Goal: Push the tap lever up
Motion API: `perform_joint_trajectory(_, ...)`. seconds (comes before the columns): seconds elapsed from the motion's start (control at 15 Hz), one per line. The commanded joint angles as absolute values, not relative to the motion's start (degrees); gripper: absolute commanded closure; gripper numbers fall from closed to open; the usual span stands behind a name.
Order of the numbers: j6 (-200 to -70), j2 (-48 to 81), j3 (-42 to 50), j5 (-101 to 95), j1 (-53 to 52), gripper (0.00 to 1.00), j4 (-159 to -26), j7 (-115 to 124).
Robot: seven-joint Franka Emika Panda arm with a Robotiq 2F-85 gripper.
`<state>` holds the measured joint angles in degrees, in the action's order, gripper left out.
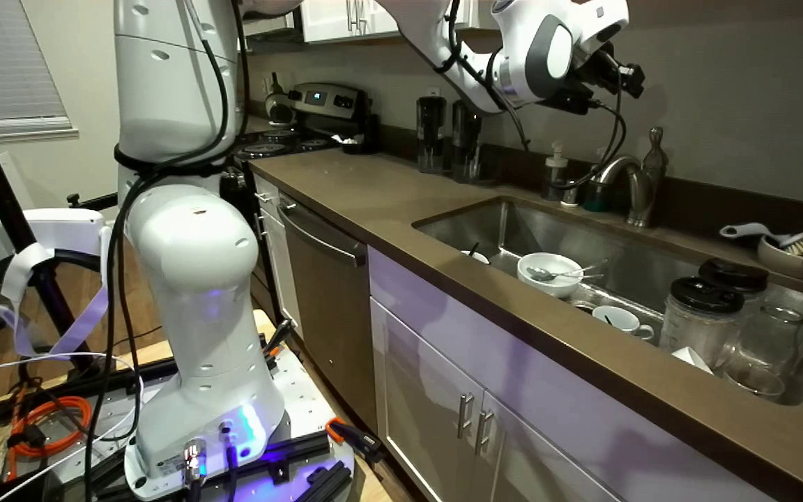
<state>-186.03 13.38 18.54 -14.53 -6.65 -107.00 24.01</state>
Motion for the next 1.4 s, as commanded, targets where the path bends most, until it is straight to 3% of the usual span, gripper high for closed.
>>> perform_joint_trajectory(0.0, -185.0, 16.4, 20.6, -14.7, -9.3, 0.80, -103.8, 24.7)
perform_joint_trajectory(0.2, -185.0, 18.2, 20.3, -14.1, -9.1, 0.95, -103.0, 24.6)
perform_joint_trajectory(0.4, -184.0, 19.9, 19.6, -13.8, -7.7, 1.00, -101.7, 24.1)
perform_joint_trajectory(0.6, -182.6, 21.6, 19.9, -13.5, -7.6, 0.95, -100.5, 24.3)
perform_joint_trajectory(1.33, -174.9, 25.9, 18.1, -12.4, -5.7, 0.97, -92.8, 23.3)
